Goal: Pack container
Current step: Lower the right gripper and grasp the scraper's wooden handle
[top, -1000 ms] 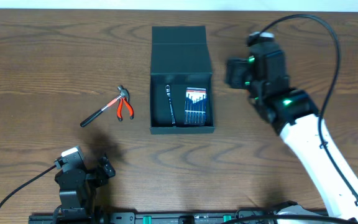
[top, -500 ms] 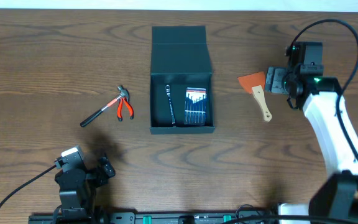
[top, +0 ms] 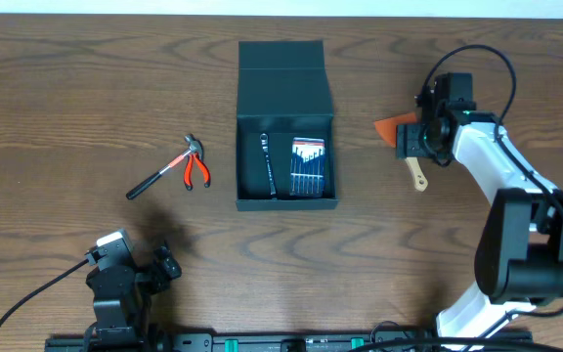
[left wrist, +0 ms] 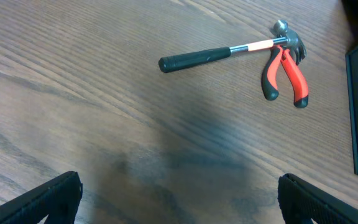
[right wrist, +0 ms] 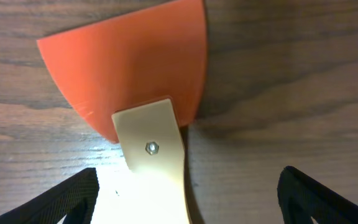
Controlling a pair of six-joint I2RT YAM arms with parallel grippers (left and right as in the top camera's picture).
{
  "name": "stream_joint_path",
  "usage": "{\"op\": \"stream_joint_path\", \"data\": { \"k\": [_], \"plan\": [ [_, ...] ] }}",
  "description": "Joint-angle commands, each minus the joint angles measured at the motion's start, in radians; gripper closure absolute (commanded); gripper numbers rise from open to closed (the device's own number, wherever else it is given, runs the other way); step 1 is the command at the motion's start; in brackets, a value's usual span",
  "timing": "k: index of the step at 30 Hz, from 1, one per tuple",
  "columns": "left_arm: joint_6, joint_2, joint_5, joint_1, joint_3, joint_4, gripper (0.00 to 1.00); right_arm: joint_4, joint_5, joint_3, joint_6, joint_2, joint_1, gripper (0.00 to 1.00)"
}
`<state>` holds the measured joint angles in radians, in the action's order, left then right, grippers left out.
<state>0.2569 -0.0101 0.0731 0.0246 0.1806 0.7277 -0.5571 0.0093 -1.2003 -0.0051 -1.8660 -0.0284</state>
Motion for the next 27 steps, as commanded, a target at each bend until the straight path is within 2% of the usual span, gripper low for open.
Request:
{"op": "stream_joint_path", "data": {
  "k": [1, 8, 18, 27],
  "plan": [
    [-0.017, 0.006, -0.01, 0.005, -0.016, 0.003, 0.01, 0.023, -0.025, 0.004, -0.039, -0.033, 0.009, 0.18],
    [-0.017, 0.006, -0.01, 0.005, -0.016, 0.003, 0.01, 0.066, -0.025, 0.004, -0.061, -0.068, 0.016, 0.24],
    [-0.017, 0.006, -0.01, 0.005, -0.016, 0.003, 0.01, 0.072, -0.025, 0.004, -0.06, -0.11, 0.026, 0.41],
    [-0.017, 0.006, -0.01, 0.005, -0.016, 0.003, 0.01, 0.072, -0.025, 0.004, -0.052, -0.16, 0.03, 0.44]
  ]
}}
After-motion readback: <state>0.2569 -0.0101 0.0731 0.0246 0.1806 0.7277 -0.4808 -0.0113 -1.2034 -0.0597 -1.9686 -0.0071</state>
